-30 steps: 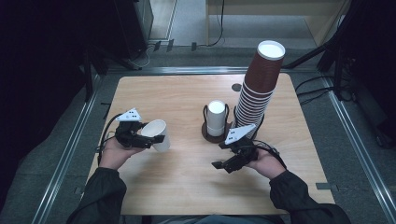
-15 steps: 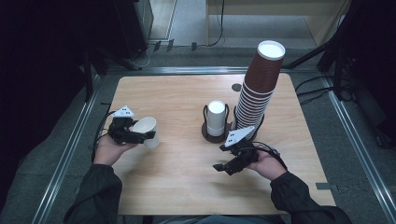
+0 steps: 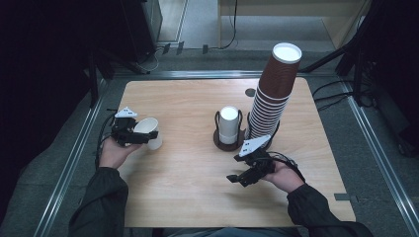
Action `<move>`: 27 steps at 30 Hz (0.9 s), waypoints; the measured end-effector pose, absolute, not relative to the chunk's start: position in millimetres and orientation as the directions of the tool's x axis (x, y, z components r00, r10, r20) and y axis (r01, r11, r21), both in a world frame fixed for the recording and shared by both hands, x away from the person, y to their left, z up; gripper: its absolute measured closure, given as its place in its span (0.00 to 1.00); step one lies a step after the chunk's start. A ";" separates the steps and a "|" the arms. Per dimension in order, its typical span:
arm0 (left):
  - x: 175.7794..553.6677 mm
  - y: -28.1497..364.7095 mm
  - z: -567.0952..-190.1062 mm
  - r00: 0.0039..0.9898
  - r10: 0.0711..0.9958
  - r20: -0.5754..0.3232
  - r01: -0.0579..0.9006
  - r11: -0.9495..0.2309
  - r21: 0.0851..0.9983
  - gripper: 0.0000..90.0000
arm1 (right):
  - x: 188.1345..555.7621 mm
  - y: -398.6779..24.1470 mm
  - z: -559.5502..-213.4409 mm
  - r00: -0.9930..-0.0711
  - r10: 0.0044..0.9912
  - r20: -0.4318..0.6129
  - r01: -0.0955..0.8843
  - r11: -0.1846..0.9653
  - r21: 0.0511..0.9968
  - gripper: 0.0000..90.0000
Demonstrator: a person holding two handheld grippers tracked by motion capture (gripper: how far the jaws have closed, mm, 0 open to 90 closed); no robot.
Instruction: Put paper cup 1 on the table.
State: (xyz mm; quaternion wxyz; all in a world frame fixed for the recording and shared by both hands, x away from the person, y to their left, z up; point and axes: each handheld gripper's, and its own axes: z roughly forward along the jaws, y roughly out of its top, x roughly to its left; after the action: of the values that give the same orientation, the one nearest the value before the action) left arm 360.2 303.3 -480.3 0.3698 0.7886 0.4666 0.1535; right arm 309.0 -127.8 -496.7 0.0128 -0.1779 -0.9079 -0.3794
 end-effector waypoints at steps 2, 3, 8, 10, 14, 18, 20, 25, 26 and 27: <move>362.3 306.3 -482.2 0.501 0.860 -0.094 0.619 -0.280 0.734 0.26 | 309.1 -128.3 -497.1 -0.936 0.314 0.157 0.333 0.649 0.684 0.24; 363.6 308.1 -483.3 0.497 0.863 -0.090 0.620 -0.280 0.732 0.25 | 309.0 -128.7 -496.9 -0.934 0.320 0.160 0.339 0.648 0.682 0.24; 369.4 315.3 -489.5 0.458 0.885 -0.087 0.634 -0.257 0.730 0.24 | 309.3 -129.3 -497.0 -0.931 0.326 0.164 0.346 0.645 0.681 0.23; 370.0 317.0 -490.7 0.450 0.889 -0.089 0.637 -0.249 0.730 0.23 | 309.5 -129.2 -497.3 -0.930 0.328 0.165 0.348 0.644 0.682 0.24; 370.0 316.3 -493.5 0.453 0.888 -0.074 0.644 -0.269 0.717 0.22 | 309.8 -129.4 -497.8 -0.932 0.324 0.163 0.344 0.646 0.681 0.24; 370.5 315.3 -495.0 0.455 0.887 -0.077 0.646 -0.269 0.714 0.21 | 310.4 -130.5 -497.6 -0.931 0.325 0.165 0.346 0.645 0.682 0.24; 370.8 316.1 -495.6 0.456 0.885 -0.090 0.651 -0.263 0.712 0.20 | 310.8 -131.0 -497.3 -0.931 0.326 0.163 0.345 0.642 0.685 0.24; 370.9 318.2 -495.1 0.455 0.884 -0.111 0.662 -0.252 0.706 0.18 | 311.0 -131.6 -497.0 -0.930 0.327 0.168 0.350 0.642 0.683 0.24; 371.0 318.6 -495.2 0.454 0.882 -0.123 0.667 -0.245 0.704 0.17 | 311.1 -131.6 -496.9 -0.930 0.327 0.168 0.349 0.641 0.684 0.23; 371.0 319.1 -495.4 0.456 0.881 -0.127 0.668 -0.245 0.702 0.15 | 311.0 -131.7 -496.7 -0.930 0.327 0.170 0.350 0.640 0.684 0.24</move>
State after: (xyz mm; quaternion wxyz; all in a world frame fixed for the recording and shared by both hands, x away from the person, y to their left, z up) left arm 371.0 319.1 -495.4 0.3572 0.7748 0.5000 0.1488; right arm 311.0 -131.7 -496.7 0.0150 -0.1871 -0.9055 -0.3807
